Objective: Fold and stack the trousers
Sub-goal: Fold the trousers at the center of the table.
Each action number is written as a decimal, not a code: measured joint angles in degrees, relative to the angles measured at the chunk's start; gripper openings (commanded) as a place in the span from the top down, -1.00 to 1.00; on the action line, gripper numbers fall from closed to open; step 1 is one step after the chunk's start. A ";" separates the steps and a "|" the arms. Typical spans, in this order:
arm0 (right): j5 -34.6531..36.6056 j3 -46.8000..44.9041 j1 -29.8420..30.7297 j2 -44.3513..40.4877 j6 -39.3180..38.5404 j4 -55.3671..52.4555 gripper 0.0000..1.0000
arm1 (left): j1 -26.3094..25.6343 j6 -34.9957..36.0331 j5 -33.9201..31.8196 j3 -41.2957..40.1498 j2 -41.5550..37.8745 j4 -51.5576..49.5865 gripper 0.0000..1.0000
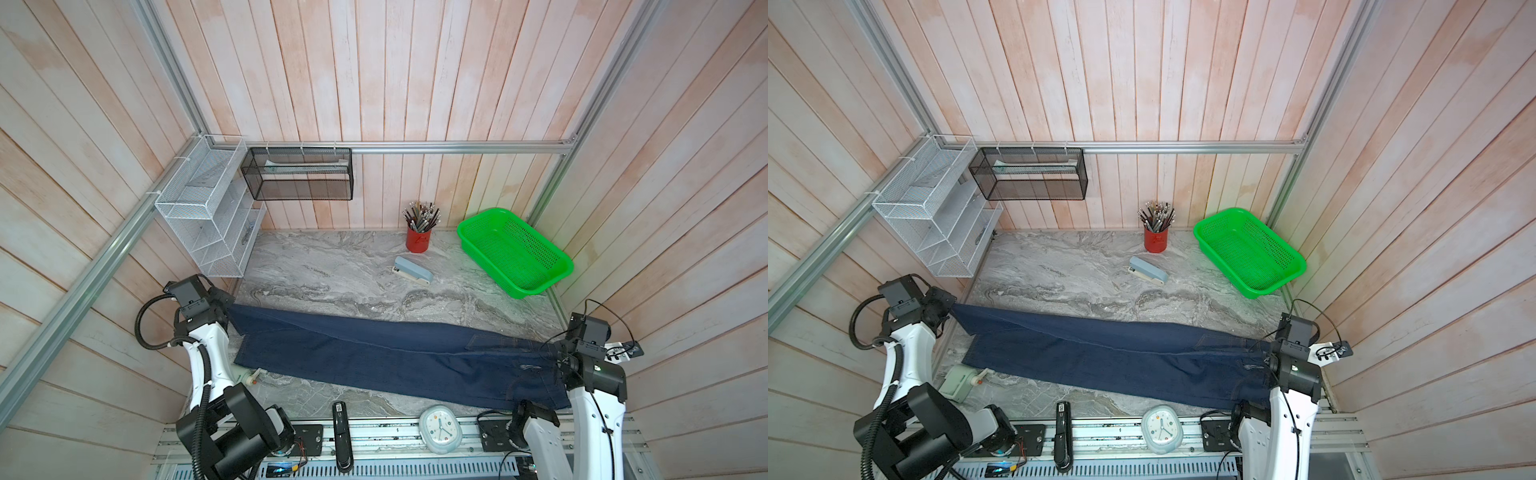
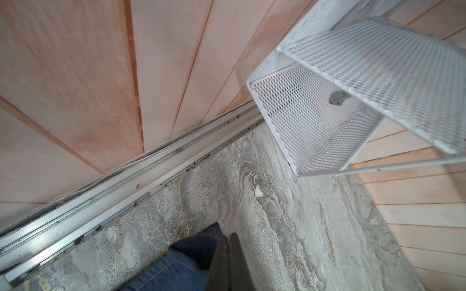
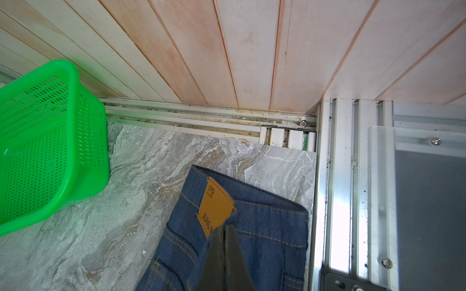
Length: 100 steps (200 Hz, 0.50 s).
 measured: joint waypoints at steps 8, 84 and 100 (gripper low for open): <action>0.09 0.00 0.00 0.11 0.22 -0.04 1.00 | 0.07 0.00 -0.02 -0.13 0.00 0.04 1.00; 0.63 1.14 0.59 3.85 -0.04 -1.53 1.00 | 0.20 -0.96 5.07 -1.25 0.00 5.14 1.00; 0.50 1.14 0.72 4.57 -0.04 -1.53 1.00 | -0.09 -1.51 7.74 0.22 0.66 6.78 1.00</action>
